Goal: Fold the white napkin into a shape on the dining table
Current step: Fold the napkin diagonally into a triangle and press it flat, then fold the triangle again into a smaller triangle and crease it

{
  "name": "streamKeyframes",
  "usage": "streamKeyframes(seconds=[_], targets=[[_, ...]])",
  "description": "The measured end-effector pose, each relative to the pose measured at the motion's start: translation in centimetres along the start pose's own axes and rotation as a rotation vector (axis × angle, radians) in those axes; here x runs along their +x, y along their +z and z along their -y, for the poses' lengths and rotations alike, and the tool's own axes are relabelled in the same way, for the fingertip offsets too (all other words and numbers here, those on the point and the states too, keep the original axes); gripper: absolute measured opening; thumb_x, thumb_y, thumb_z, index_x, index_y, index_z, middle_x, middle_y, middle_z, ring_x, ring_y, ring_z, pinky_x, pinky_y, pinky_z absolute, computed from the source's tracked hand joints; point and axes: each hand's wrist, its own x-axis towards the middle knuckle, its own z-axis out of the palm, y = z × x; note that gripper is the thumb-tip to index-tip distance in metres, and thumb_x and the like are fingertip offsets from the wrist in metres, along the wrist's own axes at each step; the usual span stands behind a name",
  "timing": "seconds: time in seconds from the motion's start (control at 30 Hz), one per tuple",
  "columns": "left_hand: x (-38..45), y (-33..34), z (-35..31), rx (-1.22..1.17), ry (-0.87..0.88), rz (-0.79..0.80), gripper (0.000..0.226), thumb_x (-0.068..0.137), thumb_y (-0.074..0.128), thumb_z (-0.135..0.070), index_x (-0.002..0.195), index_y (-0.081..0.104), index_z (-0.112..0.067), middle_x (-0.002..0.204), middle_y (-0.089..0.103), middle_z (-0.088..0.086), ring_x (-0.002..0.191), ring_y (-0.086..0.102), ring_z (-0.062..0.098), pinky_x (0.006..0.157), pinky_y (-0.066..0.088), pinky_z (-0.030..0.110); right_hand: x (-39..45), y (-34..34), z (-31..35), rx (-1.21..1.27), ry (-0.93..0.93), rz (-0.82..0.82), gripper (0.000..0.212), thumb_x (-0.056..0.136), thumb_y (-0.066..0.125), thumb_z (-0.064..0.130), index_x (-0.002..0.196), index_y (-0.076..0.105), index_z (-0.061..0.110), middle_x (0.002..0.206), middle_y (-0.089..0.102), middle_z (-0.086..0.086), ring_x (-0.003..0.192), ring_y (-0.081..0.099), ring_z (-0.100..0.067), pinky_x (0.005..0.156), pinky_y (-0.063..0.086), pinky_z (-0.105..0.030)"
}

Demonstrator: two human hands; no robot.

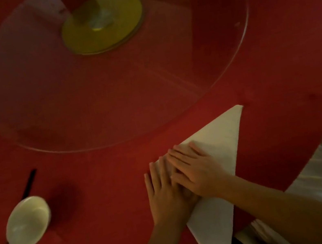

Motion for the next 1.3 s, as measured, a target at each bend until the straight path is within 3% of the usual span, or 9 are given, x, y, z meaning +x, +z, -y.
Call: streamKeyframes(seconds=[0.17,0.3,0.5,0.83,0.93,1.03,1.1,1.2,1.3], targets=[[0.2,0.1,-0.3,-0.058,-0.151,0.016,0.108,0.071,0.024,-0.091,0.148,0.024,-0.015,0.155,0.020,0.017,0.144,0.013,0.031,0.114,0.011,0.052,-0.1,-0.9,-3.0,-0.150,0.064,0.011,0.065,0.096,0.016,0.058,0.147,0.032,0.020,0.154,0.035,-0.002,0.145,0.021,-0.021,0.116,0.017,-0.048],[0.3,0.7,-0.2,-0.085,-0.187,-0.001,0.111,0.067,0.022,-0.095,0.150,0.007,-0.023,0.158,0.003,0.010,0.146,-0.004,0.024,0.116,-0.003,0.048,-0.6,-1.8,-6.0,-0.187,0.137,0.026,0.075,0.093,0.011,0.065,0.148,0.026,0.017,0.156,0.028,-0.003,0.146,0.017,-0.022,0.117,0.012,-0.049],[0.2,1.1,-0.2,-0.099,-0.177,-0.041,0.108,0.069,0.026,-0.092,0.150,0.012,-0.022,0.157,0.011,0.011,0.146,0.005,0.028,0.115,0.004,0.050,-0.4,-3.7,-12.2,-0.275,0.306,0.001,0.092,0.085,0.001,0.074,0.151,0.012,0.010,0.160,0.013,-0.009,0.148,0.005,-0.024,0.117,0.003,-0.047],[0.0,0.7,0.2,-0.096,-0.171,0.010,0.105,0.069,0.005,-0.093,0.146,-0.019,-0.025,0.156,-0.023,0.005,0.139,-0.032,0.019,0.114,-0.016,0.048,-1.0,-5.4,-14.7,-0.279,0.365,0.083,0.096,0.079,-0.006,0.077,0.152,0.004,0.015,0.162,0.004,-0.007,0.148,-0.001,-0.021,0.119,0.003,-0.050],[-0.9,-0.2,-0.2,-0.138,-0.214,-0.016,0.098,0.074,0.000,-0.088,0.144,-0.022,-0.023,0.154,-0.028,0.005,0.137,-0.034,0.019,0.114,-0.017,0.047,-1.0,-6.6,-14.5,-0.315,0.340,0.106,0.090,0.083,0.009,0.076,0.151,0.008,0.018,0.161,0.005,-0.006,0.148,-0.001,-0.022,0.116,-0.001,-0.052],[-4.1,-0.5,-1.7,-0.353,-0.375,-0.154,0.083,0.086,0.017,-0.073,0.151,0.006,-0.023,0.160,0.007,0.002,0.145,0.002,0.021,0.117,0.002,0.040,-0.2,-7.3,-12.9,-0.284,0.210,-0.006,0.072,0.087,0.045,0.059,0.146,0.032,0.019,0.152,0.033,-0.008,0.140,0.025,-0.027,0.114,0.014,-0.051],[-7.3,-0.6,-2.5,-0.550,-0.531,-0.200,0.064,0.086,0.034,-0.066,0.138,0.034,-0.029,0.138,0.041,-0.007,0.123,0.035,0.010,0.104,0.028,0.029,1.0,-7.6,-11.8,-0.222,0.110,0.031,0.058,0.086,0.056,0.047,0.137,0.048,0.020,0.138,0.048,-0.005,0.127,0.041,-0.027,0.107,0.030,-0.046],[-11.6,-0.9,-2.7,-0.683,-0.697,-0.107,0.022,0.086,0.052,-0.054,0.102,0.049,-0.039,0.100,0.052,-0.020,0.083,0.047,-0.005,0.077,0.047,0.020,2.8,-8.2,-11.0,-0.151,0.090,0.155,0.044,0.085,0.060,0.040,0.125,0.058,0.022,0.120,0.055,-0.003,0.112,0.048,-0.023,0.094,0.042,-0.040],[-13.8,-1.2,-3.3,-0.865,-0.839,0.006,0.014,0.088,0.058,-0.046,0.084,0.056,-0.032,0.085,0.061,-0.011,0.074,0.056,0.000,0.073,0.051,0.030,4.1,-9.5,-11.1,-0.081,0.113,0.252,0.034,0.079,0.063,0.040,0.110,0.060,0.028,0.099,0.057,0.002,0.092,0.056,-0.019,0.078,0.047,-0.036]])
